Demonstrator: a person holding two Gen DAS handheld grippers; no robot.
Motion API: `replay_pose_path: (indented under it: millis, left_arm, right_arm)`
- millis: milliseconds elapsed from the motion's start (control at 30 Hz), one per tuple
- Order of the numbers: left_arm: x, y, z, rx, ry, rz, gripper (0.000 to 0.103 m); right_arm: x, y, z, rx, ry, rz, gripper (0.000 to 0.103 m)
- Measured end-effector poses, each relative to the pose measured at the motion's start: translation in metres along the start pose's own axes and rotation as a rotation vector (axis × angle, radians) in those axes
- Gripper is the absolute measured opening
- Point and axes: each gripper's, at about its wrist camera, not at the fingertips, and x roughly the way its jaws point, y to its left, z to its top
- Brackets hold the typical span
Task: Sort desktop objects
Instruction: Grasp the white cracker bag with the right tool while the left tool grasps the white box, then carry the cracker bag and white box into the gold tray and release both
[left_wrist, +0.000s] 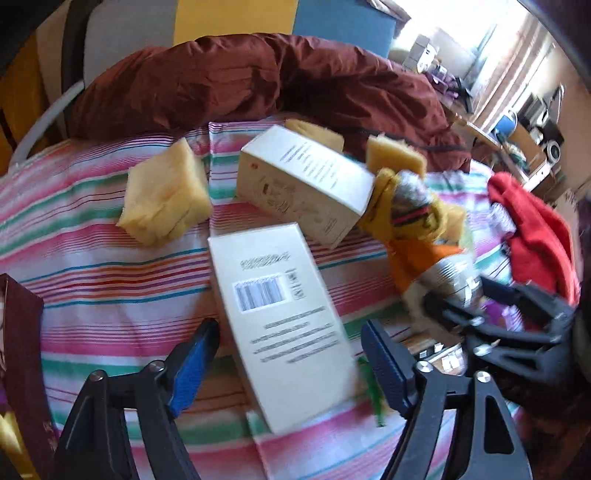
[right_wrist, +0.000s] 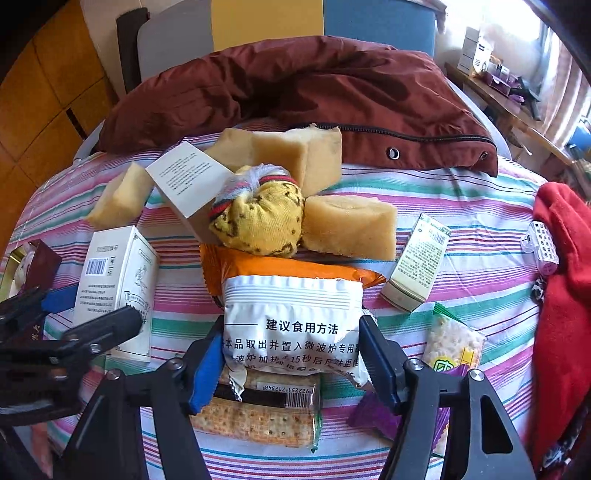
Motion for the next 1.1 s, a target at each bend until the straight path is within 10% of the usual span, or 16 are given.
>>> replay_pose_path:
  millis: [167, 667, 1100]
  left_arm:
    - [0.004, 0.025, -0.018, 0.001, -0.048, -0.026, 0.054]
    - [-0.015, 0.038, -0.069, 0.098, -0.164, 0.046, 0.051]
    - [-0.030, 0.077, -0.100, -0.071, -0.189, -0.055, 0.051]
  right_arm:
    - [0.000, 0.003, -0.002, -0.012, -0.003, 0.006, 0.068]
    - [0.002, 0.013, -0.003, -0.005, -0.011, 0.097, 0.068]
    - [-0.002, 0.052, -0.009, -0.121, -0.040, 0.153, 0.068]
